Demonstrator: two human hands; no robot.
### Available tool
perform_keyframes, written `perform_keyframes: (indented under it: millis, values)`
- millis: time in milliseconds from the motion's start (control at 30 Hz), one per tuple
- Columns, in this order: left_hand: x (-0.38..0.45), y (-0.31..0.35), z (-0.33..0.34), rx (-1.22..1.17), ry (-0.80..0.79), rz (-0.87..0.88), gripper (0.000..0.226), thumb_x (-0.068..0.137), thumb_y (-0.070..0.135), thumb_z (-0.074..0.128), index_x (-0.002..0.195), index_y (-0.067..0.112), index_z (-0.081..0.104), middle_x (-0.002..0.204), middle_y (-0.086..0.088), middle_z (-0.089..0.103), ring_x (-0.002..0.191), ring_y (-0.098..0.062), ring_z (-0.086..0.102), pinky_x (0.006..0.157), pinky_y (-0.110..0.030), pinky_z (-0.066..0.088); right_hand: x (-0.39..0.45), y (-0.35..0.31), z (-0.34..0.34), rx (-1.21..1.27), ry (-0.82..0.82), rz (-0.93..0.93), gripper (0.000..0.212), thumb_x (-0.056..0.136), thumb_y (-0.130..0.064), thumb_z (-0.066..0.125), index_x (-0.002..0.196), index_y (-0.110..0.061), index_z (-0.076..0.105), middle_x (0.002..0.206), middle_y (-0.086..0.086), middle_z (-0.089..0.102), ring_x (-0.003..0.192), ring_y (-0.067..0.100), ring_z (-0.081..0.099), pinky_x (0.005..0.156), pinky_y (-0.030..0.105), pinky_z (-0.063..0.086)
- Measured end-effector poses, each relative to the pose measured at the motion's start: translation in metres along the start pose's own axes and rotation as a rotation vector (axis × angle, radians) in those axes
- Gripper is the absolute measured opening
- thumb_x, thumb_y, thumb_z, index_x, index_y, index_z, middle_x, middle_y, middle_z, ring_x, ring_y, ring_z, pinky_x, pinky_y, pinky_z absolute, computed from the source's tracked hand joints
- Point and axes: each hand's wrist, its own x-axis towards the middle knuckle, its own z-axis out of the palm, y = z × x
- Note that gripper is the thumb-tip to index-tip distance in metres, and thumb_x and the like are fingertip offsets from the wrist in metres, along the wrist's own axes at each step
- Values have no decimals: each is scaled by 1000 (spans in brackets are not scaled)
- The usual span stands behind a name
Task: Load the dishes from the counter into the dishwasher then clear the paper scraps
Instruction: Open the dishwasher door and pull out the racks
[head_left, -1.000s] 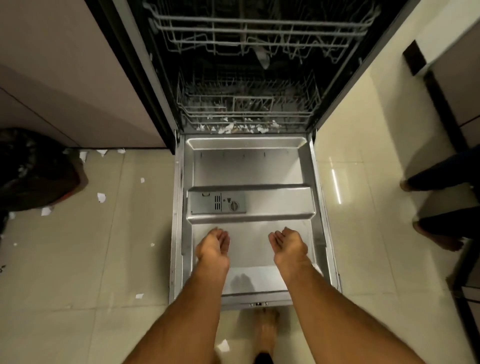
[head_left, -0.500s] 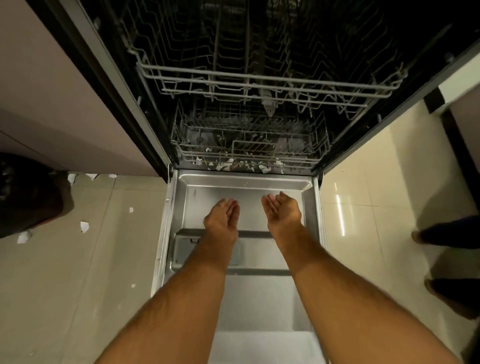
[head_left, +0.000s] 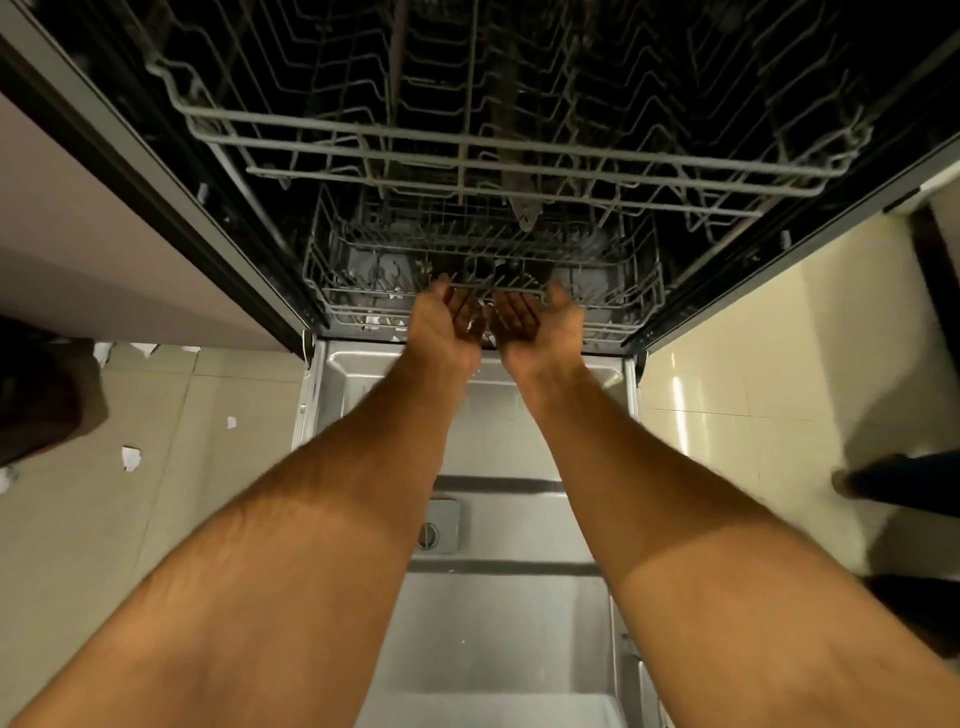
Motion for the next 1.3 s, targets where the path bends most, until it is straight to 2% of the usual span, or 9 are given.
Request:
perform_keyframes:
  millis: [67,167,267,400,500,667,1000,1200,1300]
  values:
    - [3,3,1,-35,-34,18,22,103,21,46,96,10,65,78,-4,67,68,-17,66,63,-27,56,-3,1,0,50,-67,-6,40,105,-33,51,129,-6,67,125,18,67,113,33,64,101,42,54]
    - [0,3,2,-53,-56,16,25,103,16,45,86,11,62,69,-4,63,60,-16,63,56,-26,55,-2,4,-6,81,-153,14,37,105,-33,48,117,-9,73,131,20,64,129,37,57,111,51,45]
    - [-4,-3,-2,-58,-52,4,19,101,17,49,100,7,65,86,-11,70,80,-23,70,70,-32,59,0,9,-11,74,-154,67,44,104,-36,48,129,-4,64,135,23,62,129,39,57,112,52,45]
    - [-12,-15,-22,-39,21,-19,20,101,15,49,83,12,58,73,-4,56,62,-15,58,62,-25,52,-10,17,-31,-9,-76,65,22,103,-20,45,100,-9,64,90,12,66,87,24,65,91,37,52]
    - [-24,-26,-39,-3,143,-50,23,102,14,49,80,14,58,66,-1,56,53,-10,54,50,-19,49,-19,27,-52,-98,5,86,28,108,-17,39,99,-8,64,86,10,66,79,22,64,89,35,55]
    - [-52,-43,-64,25,272,-98,23,101,13,50,79,13,58,62,0,58,56,-10,56,50,-17,50,-51,45,-76,-111,152,111,32,111,-20,39,96,-4,62,76,11,66,65,21,64,62,29,61]
    - [-114,-84,-125,45,347,-135,22,102,13,48,81,14,56,73,-4,57,64,-12,54,46,-16,49,-120,80,-132,-116,236,96,36,112,-21,35,85,-8,57,79,13,61,68,24,61,55,27,60]
    - [-156,-109,-168,61,380,-183,27,104,15,46,80,15,57,74,-2,58,64,-11,55,56,-19,50,-167,105,-177,-151,264,95,35,111,-19,37,85,-10,57,73,11,65,65,22,63,58,28,59]
    - [-178,-123,-187,43,384,-199,25,105,16,44,82,15,54,74,-1,57,57,-11,56,49,-18,49,-187,117,-200,-125,284,83,36,112,-23,36,84,-11,55,79,11,61,69,23,61,61,30,59]
